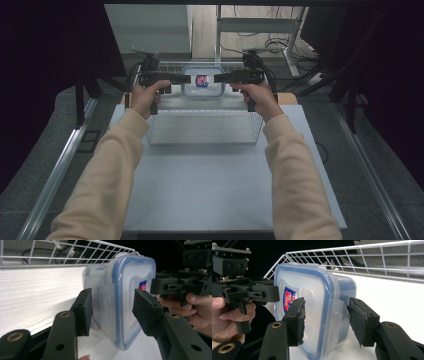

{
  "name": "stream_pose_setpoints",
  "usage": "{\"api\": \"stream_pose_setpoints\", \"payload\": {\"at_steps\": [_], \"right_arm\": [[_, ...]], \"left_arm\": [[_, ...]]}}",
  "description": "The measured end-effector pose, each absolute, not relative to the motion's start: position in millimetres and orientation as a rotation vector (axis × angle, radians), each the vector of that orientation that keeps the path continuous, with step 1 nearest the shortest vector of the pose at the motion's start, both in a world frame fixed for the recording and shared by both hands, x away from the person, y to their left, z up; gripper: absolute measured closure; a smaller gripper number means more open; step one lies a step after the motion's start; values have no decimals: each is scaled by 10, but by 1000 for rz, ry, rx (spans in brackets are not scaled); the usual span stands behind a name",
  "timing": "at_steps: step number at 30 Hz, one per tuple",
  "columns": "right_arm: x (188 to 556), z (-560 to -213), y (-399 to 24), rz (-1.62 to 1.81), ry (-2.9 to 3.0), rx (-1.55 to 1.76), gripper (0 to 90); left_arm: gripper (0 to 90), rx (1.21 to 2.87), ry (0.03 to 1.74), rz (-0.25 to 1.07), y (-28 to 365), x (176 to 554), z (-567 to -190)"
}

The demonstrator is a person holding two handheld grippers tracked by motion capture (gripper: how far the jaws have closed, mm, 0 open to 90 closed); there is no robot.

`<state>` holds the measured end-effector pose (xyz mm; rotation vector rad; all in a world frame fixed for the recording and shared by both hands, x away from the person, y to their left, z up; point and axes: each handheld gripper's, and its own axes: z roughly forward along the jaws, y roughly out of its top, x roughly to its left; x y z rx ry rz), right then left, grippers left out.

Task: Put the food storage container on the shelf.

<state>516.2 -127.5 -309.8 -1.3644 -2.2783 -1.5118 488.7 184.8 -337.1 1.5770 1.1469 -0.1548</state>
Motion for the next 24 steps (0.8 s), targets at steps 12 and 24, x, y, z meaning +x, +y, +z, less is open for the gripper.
{"api": "stream_pose_setpoints", "payload": {"at_steps": [12, 24], "right_arm": [[5356, -3122, -1260, -1412, -2115, -1541, 478], [5427, -3214, -1260, -1376, -2018, -1612, 451]], "left_arm": [[495, 1521, 1211, -241, 1870, 5053, -3448], [475, 1441, 1261, -349, 1899, 5178, -3566]]}}
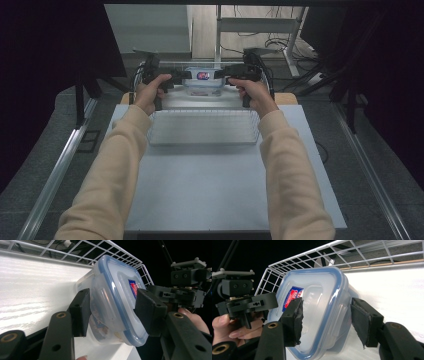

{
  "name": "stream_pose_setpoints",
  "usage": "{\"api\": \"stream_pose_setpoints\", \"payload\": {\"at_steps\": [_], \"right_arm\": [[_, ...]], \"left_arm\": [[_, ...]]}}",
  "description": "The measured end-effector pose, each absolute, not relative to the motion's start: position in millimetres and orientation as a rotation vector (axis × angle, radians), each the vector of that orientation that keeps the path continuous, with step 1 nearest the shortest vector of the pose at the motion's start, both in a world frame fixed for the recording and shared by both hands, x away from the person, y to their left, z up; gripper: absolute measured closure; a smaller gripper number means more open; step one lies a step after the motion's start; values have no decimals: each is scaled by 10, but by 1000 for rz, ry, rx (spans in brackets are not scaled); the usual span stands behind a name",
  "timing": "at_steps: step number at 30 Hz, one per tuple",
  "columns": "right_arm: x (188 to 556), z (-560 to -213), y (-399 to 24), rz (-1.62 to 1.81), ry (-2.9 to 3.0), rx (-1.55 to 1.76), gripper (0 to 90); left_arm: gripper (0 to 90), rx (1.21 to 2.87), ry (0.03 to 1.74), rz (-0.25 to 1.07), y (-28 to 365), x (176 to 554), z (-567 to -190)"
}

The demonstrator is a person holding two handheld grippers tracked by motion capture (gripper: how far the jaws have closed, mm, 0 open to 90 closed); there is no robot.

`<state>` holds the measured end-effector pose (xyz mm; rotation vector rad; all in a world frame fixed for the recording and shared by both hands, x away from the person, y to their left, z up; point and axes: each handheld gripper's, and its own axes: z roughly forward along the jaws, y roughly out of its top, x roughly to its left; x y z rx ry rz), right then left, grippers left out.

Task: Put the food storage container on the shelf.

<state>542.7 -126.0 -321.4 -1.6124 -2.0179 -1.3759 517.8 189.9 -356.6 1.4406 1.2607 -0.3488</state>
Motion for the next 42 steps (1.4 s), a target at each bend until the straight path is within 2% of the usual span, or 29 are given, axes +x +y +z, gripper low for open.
{"api": "stream_pose_setpoints", "payload": {"at_steps": [5, 6, 7, 9, 10, 11, 14, 21, 30, 34, 42], "right_arm": [[5416, -3210, -1252, -1381, -2016, -1625, 429], [5404, -3202, -1242, -1377, -2031, -1634, 386], [5394, -3201, -1234, -1384, -2057, -1638, 327], [5373, -3197, -1238, -1403, -2041, -1622, 264], [5332, -3179, -1248, -1448, -2044, -1610, 217], [5332, -3179, -1248, -1448, -2044, -1610, 217], [5233, -3096, -1257, -1468, -2140, -1590, 179], [4911, -2939, -1383, -1548, -2294, -1467, 190], [4292, -3037, -1653, -1432, -2616, -1202, 224], [3880, -3202, -1847, -1360, -2711, -1137, 226], [3384, -3599, -2075, -1290, -2789, -1100, 228]], "left_arm": [[465, 1463, 1254, -328, 1890, 5164, -3552], [457, 1471, 1251, -308, 1887, 5153, -3543], [435, 1484, 1256, -257, 1883, 5130, -3525], [377, 1507, 1254, -177, 1879, 5085, -3487], [303, 1517, 1237, -118, 1871, 5027, -3440], [280, 1517, 1237, -118, 1871, 5027, -3440], [251, 1572, 1198, 19, 1855, 4869, -3331], [235, 1693, 1111, 101, 1880, 4455, -3248], [233, 1863, 1053, 165, 1905, 3803, -3419], [235, 1899, 1025, 147, 1924, 3499, -3608], [242, 1988, 1043, 178, 1941, 3031, -4184]]}}
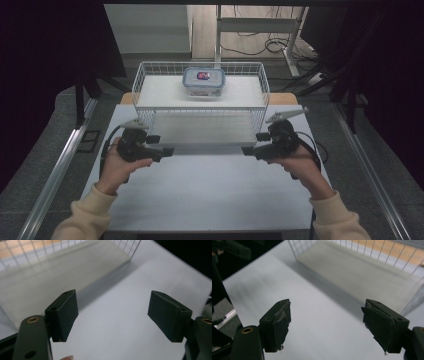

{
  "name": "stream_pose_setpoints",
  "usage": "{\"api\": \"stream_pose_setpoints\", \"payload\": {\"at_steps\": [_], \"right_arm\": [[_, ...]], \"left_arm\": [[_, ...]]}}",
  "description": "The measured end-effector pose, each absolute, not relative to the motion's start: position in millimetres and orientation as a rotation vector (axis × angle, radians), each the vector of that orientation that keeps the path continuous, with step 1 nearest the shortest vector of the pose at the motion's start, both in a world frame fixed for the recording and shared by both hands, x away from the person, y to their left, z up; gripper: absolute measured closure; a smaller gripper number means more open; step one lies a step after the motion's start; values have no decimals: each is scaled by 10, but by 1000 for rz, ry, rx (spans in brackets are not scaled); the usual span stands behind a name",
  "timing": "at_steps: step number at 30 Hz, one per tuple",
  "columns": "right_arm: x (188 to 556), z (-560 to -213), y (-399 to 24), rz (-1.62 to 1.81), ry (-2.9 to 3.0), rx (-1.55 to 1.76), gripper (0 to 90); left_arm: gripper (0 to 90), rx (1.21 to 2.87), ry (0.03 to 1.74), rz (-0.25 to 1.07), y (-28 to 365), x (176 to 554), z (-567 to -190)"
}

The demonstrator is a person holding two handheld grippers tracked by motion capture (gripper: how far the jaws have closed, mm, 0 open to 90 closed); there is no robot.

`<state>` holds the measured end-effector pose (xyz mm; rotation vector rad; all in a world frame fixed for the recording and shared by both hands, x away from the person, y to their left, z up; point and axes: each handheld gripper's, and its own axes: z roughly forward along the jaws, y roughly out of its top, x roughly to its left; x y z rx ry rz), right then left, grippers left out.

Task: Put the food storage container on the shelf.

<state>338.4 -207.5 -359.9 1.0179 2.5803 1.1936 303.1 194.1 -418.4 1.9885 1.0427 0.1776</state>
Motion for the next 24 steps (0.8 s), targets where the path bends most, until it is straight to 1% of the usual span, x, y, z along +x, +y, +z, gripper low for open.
{"api": "stream_pose_setpoints", "payload": {"at_steps": [3, 4, 5, 6, 7, 8, 9, 11, 15, 24], "right_arm": [[3216, -3815, -2160, 1168, 2573, 1031, 228], [3139, -3960, -2202, 1154, 2581, 1042, 228], [3139, -3960, -2202, 1154, 2581, 1042, 228], [3114, -4015, -2213, 1151, 2584, 1049, 228], [3055, -4154, -2242, 1129, 2584, 1057, 229], [3055, -4154, -2242, 1129, 2584, 1057, 229], [3026, -4218, -2254, 1131, 2569, 1065, 230], [2970, -4382, -2269, 1116, 2589, 1092, 229], [2945, -4436, -2276, 1068, 2579, 1089, 228], [2890, -4391, -2281, 1091, 2525, 1047, 229]], "left_arm": [[242, 1994, 1064, 140, 1974, 2923, -4409], [242, 1990, 1072, 132, 1989, 2891, -4473], [242, 1986, 1083, 126, 1998, 2870, -4519], [242, 1982, 1094, 122, 2009, 2842, -4579], [243, 1980, 1105, 116, 2016, 2814, -4639], [243, 1992, 1111, 108, 2017, 2793, -4695], [243, 2024, 1115, 114, 2015, 2767, -4758], [244, 2032, 1129, 131, 2036, 2734, -4816], [244, 2028, 1139, 152, 2049, 2713, -4825], [235, 2063, 1120, 174, 1987, 2708, -4852]]}}
